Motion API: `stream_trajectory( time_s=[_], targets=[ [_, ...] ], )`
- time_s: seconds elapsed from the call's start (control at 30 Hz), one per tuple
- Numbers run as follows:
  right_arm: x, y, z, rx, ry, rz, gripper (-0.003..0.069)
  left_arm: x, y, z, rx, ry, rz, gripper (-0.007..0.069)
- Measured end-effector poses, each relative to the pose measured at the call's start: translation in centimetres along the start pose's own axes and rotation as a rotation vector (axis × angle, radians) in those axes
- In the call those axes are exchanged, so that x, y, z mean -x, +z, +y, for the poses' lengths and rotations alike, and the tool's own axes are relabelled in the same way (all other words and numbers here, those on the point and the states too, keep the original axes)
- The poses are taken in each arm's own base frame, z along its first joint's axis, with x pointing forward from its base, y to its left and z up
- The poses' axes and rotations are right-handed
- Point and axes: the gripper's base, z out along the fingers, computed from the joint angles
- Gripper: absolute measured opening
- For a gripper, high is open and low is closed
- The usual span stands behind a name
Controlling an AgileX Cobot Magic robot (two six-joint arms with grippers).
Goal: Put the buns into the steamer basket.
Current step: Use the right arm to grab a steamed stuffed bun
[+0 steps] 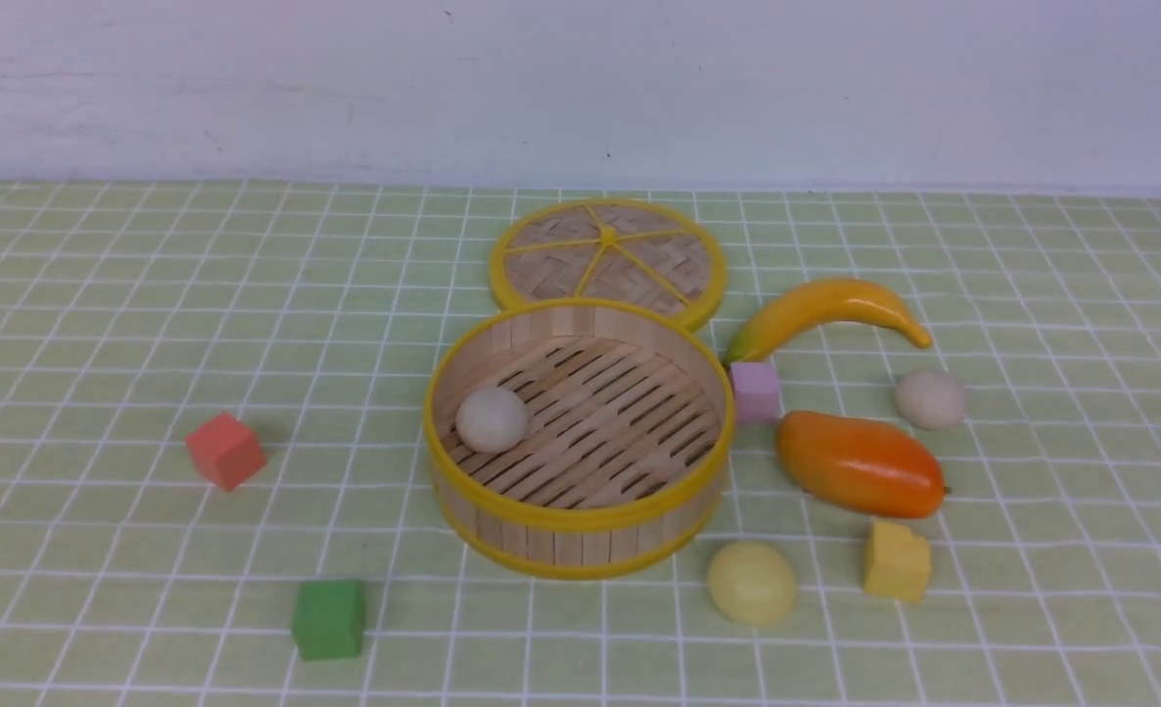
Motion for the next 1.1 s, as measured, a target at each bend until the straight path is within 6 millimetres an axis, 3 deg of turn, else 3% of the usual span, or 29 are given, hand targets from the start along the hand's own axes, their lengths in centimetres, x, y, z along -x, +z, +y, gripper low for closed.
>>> stream_trajectory(
  time_s=[0.07, 0.13, 0.23, 0.4, 0.5, 0.53, 0.63, 1.1],
  targets=[
    [0.2, 3.3, 0.0, -0.027, 0.004, 0.113, 0.0239, -2.4, -1.4, 0.7, -0.009, -0.033, 0.004, -0.0013],
    [-1.0, 5.7, -0.1, -0.031, 0.006, 0.217, 0.0239, -4.5, -1.7, 1.3, -0.011, -0.073, 0.032, -0.0013],
    [-3.4, 8.6, 0.4, -0.004, -0.011, 0.378, 0.0239, -8.1, -1.9, 2.2, -0.019, -0.141, 0.061, -0.0013],
    [-6.9, 11.8, 1.9, 0.081, -0.147, 0.550, 0.0239, -12.1, -1.4, 3.6, -0.042, -0.221, -0.015, -0.0013],
    [-8.8, 13.1, 2.7, 0.127, -0.216, 0.625, 0.0239, -12.9, -1.0, 4.0, -0.059, -0.210, -0.102, -0.0013],
    [-10.0, 13.8, 3.2, 0.150, -0.239, 0.672, 0.0239, -12.8, -0.7, 4.1, -0.079, -0.192, -0.179, -0.0013],
    [-11.2, 14.5, 3.6, 0.166, -0.243, 0.721, 0.0239, -12.5, -0.6, 4.0, -0.107, -0.181, -0.257, -0.0013],
    [-12.0, 14.7, 3.8, 0.170, -0.172, 0.779, 0.0239, -12.5, -0.5, 4.0, -0.116, -0.175, -0.284, -0.0013]
  ],
)
